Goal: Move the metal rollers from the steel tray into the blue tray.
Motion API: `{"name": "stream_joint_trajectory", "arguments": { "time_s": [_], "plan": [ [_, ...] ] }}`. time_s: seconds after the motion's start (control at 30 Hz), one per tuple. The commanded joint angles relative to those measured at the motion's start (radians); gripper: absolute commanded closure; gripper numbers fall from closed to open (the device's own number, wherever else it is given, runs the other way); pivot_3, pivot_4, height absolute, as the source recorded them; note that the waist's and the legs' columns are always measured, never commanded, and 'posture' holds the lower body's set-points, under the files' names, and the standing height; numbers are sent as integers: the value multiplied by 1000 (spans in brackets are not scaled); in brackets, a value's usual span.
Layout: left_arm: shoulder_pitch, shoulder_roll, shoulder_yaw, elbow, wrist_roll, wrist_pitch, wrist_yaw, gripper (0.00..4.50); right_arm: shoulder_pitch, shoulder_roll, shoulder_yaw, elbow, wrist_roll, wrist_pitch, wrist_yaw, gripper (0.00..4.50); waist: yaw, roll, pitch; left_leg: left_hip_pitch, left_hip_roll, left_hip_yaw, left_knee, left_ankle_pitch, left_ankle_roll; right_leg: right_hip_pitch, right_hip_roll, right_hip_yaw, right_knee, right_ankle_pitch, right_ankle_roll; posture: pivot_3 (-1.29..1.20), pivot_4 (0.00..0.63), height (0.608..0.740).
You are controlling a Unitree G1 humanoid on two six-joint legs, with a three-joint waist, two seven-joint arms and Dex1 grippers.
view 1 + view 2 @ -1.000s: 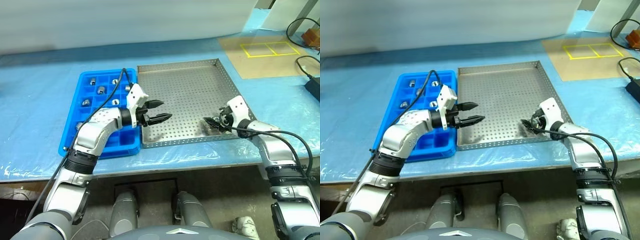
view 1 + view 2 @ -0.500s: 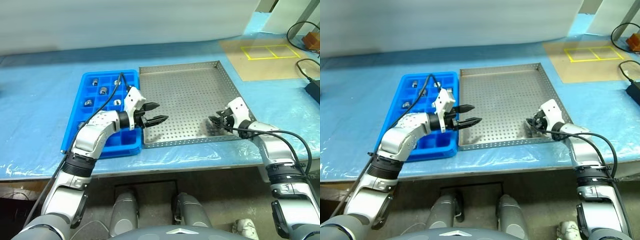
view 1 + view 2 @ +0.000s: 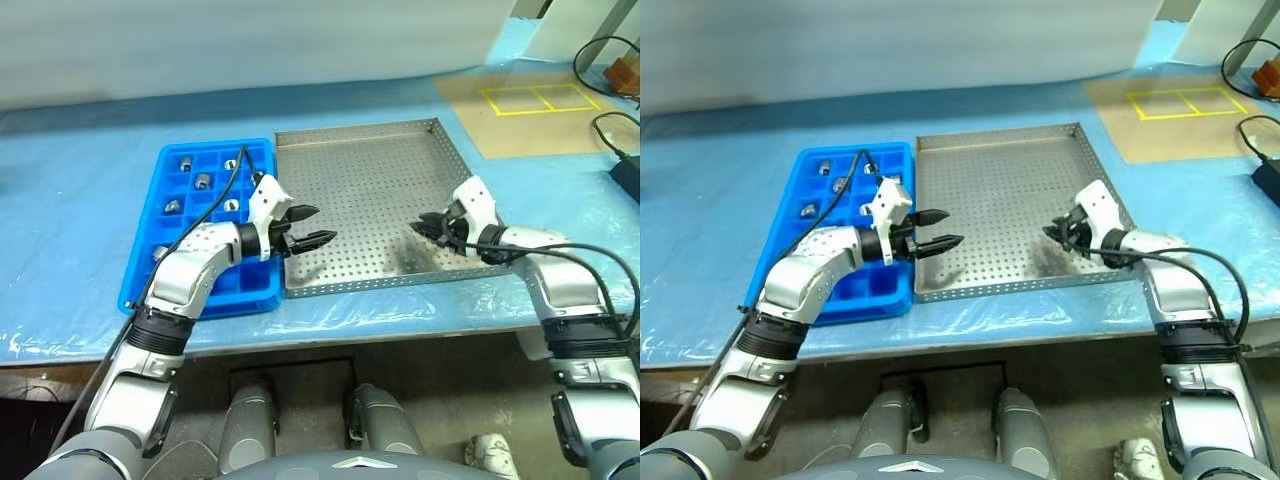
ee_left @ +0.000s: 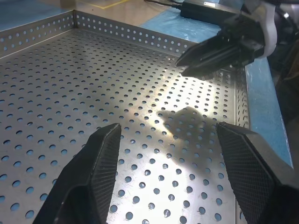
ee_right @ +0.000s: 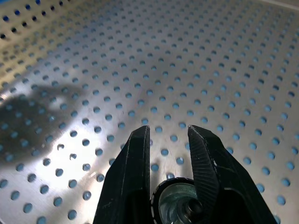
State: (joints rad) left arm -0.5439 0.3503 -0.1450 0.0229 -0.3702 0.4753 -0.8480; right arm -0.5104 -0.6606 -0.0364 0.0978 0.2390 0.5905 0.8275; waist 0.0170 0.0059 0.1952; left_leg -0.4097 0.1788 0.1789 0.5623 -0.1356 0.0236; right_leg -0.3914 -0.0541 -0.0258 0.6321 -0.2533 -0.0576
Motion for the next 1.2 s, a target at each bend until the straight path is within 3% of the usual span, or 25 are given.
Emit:
{"name": "stream_joint_trajectory", "arguments": {
  "time_s": [0.03, 0.2, 0.4, 0.6, 0.8, 0.93, 1.2],
  "plan": [
    [3, -4, 11, -32, 3, -23, 8, 1070, -72, -32, -44, -29, 27, 19, 2, 3308, 1, 0, 0, 0, 0, 0, 0, 0, 0, 0, 0, 0, 0, 0, 0, -199, 150, 740],
    [5, 12, 52, -54, -19, -34, 3, 1070, -162, 52, -18, -132, 114, 104, -2, 3308, -3, 0, 0, 0, 0, 0, 0, 0, 0, 0, 0, 0, 0, 0, 0, -162, 150, 740],
    [9, 131, 200, -144, -92, 2, -10, 1070, -232, 245, 129, -122, 97, 80, -15, 3308, 9, 0, 0, -3, 3, 0, -2, 2, -4, -9, 2, -1, 6, -1, -3, -74, 150, 740],
    [188, 334, 370, -293, -134, 70, -18, 1070, -297, 383, 228, 28, 71, -12, 22, 3308, 35, 0, 0, -8, 2, 0, -2, 2, -4, -12, 1, -1, 6, -1, -3, 105, 150, 740],
    [476, 455, 540, -536, -250, 197, -42, 1070, -341, 461, 276, 106, 70, -61, 88, 3308, 82, -1, 1, -11, 2, -1, -4, 2, -5, -15, 0, -3, 4, -2, -3, 255, 150, 740],
    [618, 480, 629, -633, -290, 241, -27, 1070, -329, 477, 324, 113, 74, -65, 178, 3308, 118, -1, 1, -10, 2, -1, -6, 3, -6, -15, 0, -3, 4, -2, -2, 307, 150, 740],
    [651, 440, 625, -722, -345, 283, 89, 1070, -289, 505, 379, 60, 97, 34, 224, 3308, 170, -1, 1, -5, 1, -2, -13, 5, -10, -15, 0, -1, 5, -6, 5, 329, 150, 740]
  ]
}}
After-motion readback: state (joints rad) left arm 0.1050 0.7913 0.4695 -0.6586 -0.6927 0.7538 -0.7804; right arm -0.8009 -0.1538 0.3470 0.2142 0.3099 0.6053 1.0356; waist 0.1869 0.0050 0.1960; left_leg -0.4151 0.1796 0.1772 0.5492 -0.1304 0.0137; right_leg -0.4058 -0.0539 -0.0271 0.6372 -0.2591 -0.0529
